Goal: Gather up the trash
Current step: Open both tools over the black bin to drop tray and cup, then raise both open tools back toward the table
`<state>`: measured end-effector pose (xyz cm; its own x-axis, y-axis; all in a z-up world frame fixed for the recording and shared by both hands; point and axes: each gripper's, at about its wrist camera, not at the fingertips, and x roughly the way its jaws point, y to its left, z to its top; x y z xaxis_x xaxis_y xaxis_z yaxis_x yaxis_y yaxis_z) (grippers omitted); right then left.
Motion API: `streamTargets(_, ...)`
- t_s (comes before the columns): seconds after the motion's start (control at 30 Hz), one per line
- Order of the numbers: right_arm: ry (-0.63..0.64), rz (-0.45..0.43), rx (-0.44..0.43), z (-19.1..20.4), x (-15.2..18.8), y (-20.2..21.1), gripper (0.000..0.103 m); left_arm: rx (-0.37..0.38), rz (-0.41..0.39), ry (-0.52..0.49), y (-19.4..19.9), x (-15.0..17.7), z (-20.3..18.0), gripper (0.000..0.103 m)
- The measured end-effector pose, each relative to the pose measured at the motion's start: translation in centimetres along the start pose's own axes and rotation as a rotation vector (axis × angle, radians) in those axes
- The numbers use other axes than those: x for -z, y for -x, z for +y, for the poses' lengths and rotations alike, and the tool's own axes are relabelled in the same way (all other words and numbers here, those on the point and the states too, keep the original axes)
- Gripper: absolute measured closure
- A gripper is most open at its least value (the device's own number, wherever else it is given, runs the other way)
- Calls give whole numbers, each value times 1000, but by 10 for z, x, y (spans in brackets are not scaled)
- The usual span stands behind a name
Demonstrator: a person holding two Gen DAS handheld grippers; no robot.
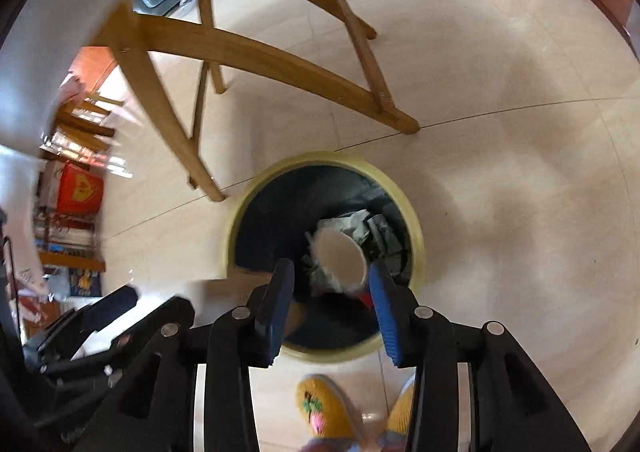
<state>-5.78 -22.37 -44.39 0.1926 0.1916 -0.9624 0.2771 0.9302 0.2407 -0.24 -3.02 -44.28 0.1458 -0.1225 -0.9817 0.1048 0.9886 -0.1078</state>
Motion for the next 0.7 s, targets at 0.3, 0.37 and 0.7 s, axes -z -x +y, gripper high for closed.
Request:
streamTargets(0.3,76,-37,35,10,8,7,63,-47,-74,-18,11,1,11,22)
streamTargets(0.37,91,-45,29,15,9,20,63,-57,-97,-8,24,2,12,22)
streamTargets(0.7,145,-80,15,47,7,112,63,-49,-133,43,114,-7,17,22)
